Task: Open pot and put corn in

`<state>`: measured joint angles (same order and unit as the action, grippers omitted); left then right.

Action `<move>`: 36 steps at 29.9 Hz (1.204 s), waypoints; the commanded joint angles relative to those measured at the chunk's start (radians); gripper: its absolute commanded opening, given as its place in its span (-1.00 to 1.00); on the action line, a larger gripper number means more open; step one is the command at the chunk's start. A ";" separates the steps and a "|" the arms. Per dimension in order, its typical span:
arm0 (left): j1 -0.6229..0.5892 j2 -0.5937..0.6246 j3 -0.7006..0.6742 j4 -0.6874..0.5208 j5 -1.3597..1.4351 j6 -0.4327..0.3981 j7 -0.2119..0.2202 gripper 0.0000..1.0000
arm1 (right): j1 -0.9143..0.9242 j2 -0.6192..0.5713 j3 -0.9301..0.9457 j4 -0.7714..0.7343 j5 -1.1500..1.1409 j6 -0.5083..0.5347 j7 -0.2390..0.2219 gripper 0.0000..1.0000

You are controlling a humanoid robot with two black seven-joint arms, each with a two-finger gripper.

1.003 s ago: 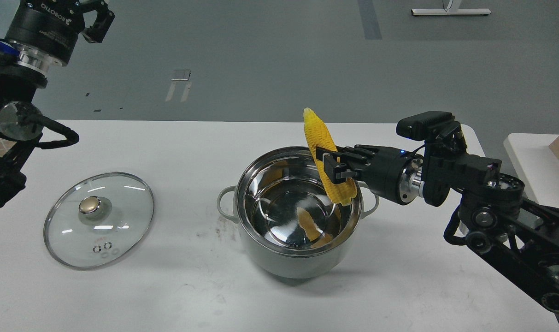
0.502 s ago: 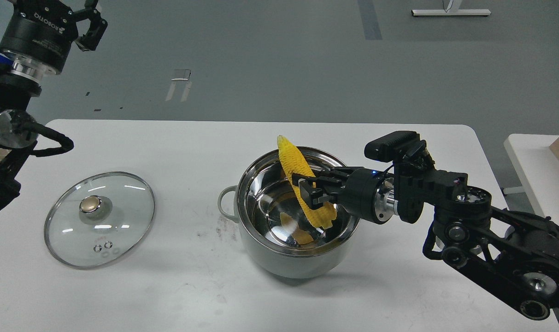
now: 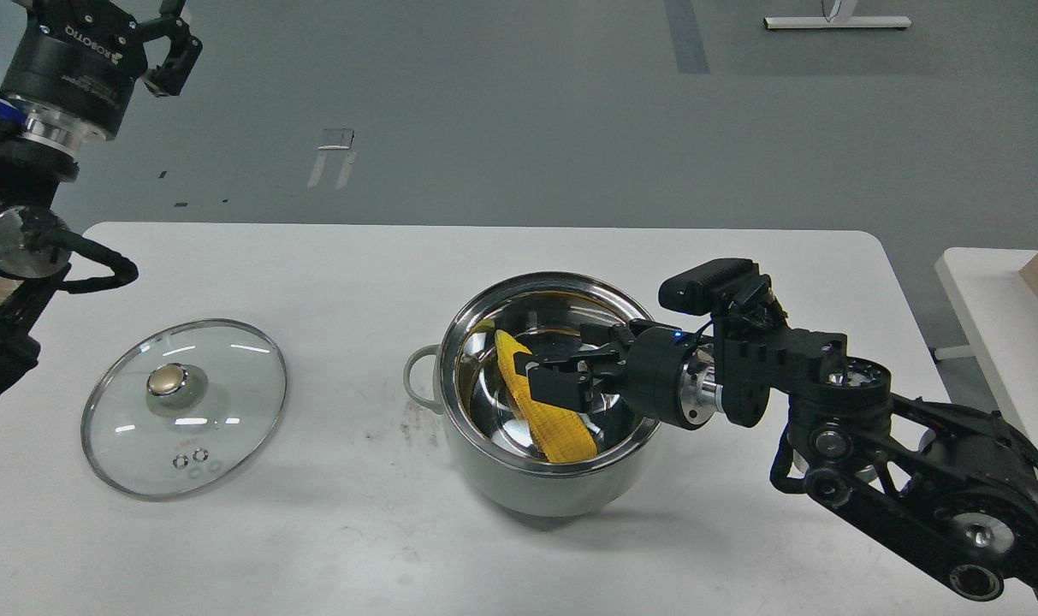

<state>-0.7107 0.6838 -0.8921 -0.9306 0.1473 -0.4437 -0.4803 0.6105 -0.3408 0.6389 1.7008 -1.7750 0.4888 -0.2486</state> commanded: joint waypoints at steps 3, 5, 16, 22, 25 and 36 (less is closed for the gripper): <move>0.007 0.016 -0.001 -0.005 0.000 0.000 -0.001 0.96 | 0.009 0.014 0.083 -0.004 -0.001 0.000 0.000 1.00; 0.007 0.016 -0.001 -0.005 0.001 -0.001 0.000 0.95 | 0.009 0.040 0.174 -0.007 0.002 0.000 0.000 1.00; 0.013 0.016 0.001 0.062 -0.003 -0.001 0.005 0.95 | 0.055 0.321 0.733 -0.177 0.074 0.000 0.060 1.00; 0.005 0.014 -0.002 0.056 -0.008 0.000 0.006 0.95 | 0.155 0.318 0.838 -0.314 0.267 0.000 0.061 1.00; -0.003 0.011 -0.002 0.056 -0.009 -0.001 0.009 0.95 | 0.184 0.284 0.904 -0.435 0.432 0.000 0.061 1.00; -0.003 0.000 -0.001 0.059 -0.014 -0.017 0.029 0.95 | 0.187 0.181 0.999 -0.781 0.923 0.000 0.190 1.00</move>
<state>-0.7134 0.6862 -0.8933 -0.8705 0.1369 -0.4632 -0.4516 0.7994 -0.1360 1.6378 1.0286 -0.9701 0.4884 -0.0949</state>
